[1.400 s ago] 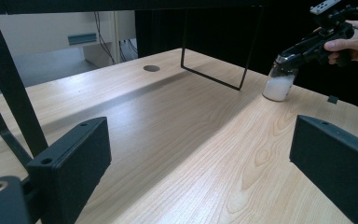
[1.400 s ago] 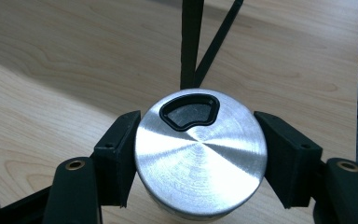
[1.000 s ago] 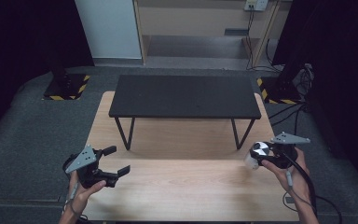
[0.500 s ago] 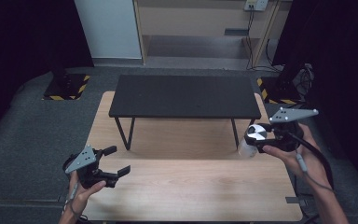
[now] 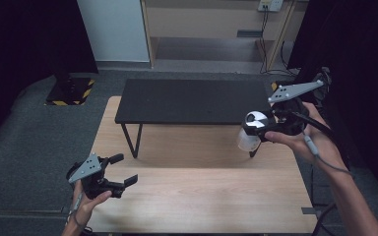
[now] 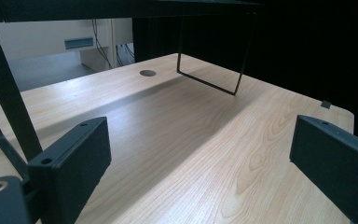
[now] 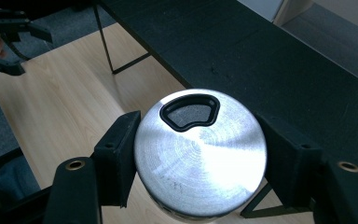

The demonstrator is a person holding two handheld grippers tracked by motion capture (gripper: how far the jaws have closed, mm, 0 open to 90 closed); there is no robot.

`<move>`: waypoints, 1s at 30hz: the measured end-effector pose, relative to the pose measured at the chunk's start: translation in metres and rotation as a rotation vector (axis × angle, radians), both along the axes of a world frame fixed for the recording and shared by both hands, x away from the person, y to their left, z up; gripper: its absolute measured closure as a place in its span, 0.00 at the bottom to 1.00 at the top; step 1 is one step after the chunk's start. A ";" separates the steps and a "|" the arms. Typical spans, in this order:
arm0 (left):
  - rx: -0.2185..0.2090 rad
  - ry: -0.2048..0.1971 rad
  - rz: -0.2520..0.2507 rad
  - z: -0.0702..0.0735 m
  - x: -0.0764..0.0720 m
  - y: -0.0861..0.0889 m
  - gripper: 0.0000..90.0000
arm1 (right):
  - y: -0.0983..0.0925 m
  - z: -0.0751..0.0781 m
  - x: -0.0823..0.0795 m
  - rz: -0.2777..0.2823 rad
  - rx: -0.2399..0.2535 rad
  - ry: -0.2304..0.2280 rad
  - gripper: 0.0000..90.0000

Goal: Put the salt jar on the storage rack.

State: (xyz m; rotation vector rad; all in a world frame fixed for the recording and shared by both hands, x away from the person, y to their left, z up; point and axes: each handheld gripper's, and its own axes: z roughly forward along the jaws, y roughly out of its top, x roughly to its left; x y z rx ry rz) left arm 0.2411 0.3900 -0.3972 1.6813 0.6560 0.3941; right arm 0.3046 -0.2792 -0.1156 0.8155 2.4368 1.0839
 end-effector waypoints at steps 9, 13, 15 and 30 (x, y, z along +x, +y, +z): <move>-0.001 0.001 -0.004 0.000 0.000 0.000 0.05 | 0.022 0.021 0.030 -0.081 -0.007 -0.017 0.38; -0.002 -0.001 -0.006 0.000 0.000 0.000 0.05 | 0.027 0.026 0.044 -0.118 -0.006 -0.022 0.38; -0.006 -0.001 -0.006 0.000 0.001 0.000 0.05 | 0.030 0.028 0.053 -0.144 -0.001 -0.022 0.38; -0.006 -0.003 -0.016 0.000 0.001 0.000 0.05 | 0.038 0.017 0.105 -0.322 0.013 -0.021 0.38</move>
